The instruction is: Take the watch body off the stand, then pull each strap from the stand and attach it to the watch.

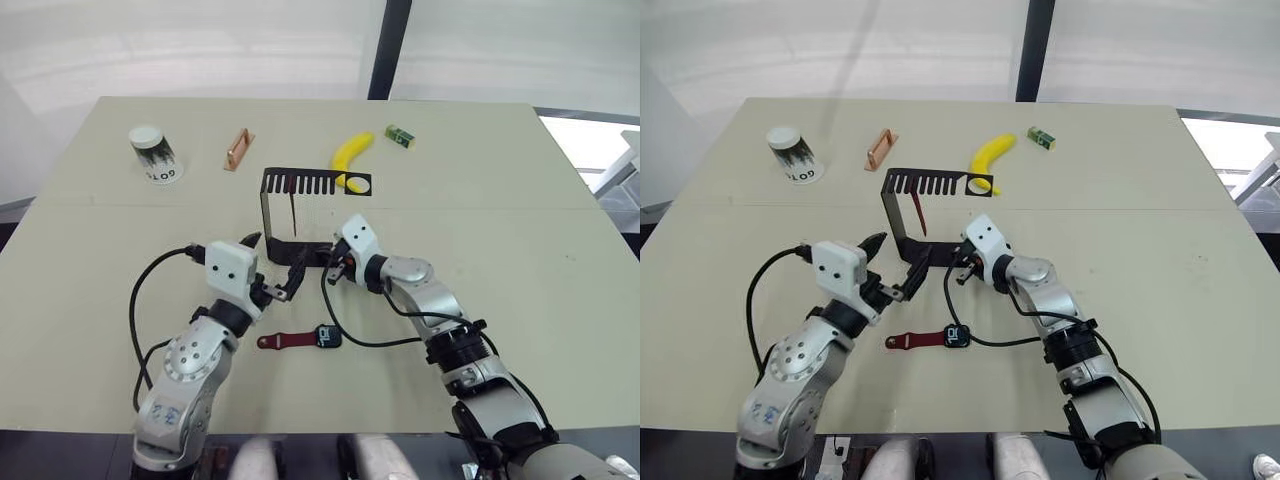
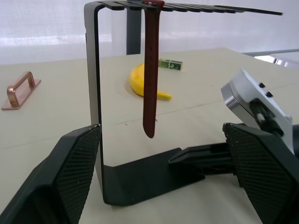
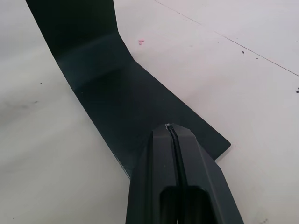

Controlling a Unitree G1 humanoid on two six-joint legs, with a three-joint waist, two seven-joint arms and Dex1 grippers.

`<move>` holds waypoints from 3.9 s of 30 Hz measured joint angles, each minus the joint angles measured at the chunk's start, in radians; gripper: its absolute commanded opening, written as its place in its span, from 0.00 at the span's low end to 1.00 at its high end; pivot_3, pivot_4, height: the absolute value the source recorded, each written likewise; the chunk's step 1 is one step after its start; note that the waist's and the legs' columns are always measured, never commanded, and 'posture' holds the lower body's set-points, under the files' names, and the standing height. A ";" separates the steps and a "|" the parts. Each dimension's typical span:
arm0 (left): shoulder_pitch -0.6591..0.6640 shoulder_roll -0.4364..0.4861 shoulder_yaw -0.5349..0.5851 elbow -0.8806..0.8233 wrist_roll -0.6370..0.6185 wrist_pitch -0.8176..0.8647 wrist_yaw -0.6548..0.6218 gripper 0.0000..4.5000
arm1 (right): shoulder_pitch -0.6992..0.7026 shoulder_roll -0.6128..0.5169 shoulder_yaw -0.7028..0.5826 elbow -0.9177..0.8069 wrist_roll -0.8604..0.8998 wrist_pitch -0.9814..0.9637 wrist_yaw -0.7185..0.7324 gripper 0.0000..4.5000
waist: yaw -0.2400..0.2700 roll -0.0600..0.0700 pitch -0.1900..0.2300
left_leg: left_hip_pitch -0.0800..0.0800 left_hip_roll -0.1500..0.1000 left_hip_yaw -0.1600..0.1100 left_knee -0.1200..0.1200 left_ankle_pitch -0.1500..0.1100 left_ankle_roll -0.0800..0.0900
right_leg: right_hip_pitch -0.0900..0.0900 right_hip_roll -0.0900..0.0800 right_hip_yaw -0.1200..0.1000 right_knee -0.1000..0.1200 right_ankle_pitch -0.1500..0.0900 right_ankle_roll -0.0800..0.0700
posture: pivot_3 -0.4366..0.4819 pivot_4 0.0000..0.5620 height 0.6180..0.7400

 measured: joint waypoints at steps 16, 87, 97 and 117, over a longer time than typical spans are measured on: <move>-0.103 -0.060 -0.033 0.062 -0.002 0.033 0.013 1.00 | -0.016 -0.003 -0.004 0.022 -0.001 -0.002 0.001 0.00 | 0.005 -0.001 0.000 | 0.001 0.000 0.000 0.000 0.000 0.000 | 0.002 0.000 0.000 -0.001 0.000 0.000 | 0.48 0.27 1.00; -0.256 -0.089 -0.104 0.334 0.329 -0.286 0.058 0.01 | -0.022 -0.021 0.003 0.019 -0.012 0.018 0.001 0.00 | 0.022 -0.001 0.000 | 0.001 0.000 0.002 -0.001 0.000 0.000 | 0.000 -0.001 0.001 -0.002 0.000 0.000 | 0.48 0.27 1.00; -0.188 -0.077 -0.091 0.298 0.332 -0.284 0.051 0.01 | -0.032 -0.021 0.002 0.032 -0.012 0.020 0.001 0.00 | 0.023 -0.001 0.000 | 0.001 0.000 0.002 -0.001 0.000 0.000 | 0.000 -0.001 0.001 -0.003 0.000 0.000 | 0.48 0.27 1.00; -0.158 0.135 0.237 0.087 -0.309 0.074 -0.303 0.01 | 0.070 -0.067 -0.057 -0.121 0.053 -0.042 0.058 0.00 | 0.024 0.000 0.002 | -0.003 0.000 0.000 -0.002 0.000 0.000 | -0.002 -0.001 0.000 -0.004 0.000 0.000 | 0.48 0.27 1.00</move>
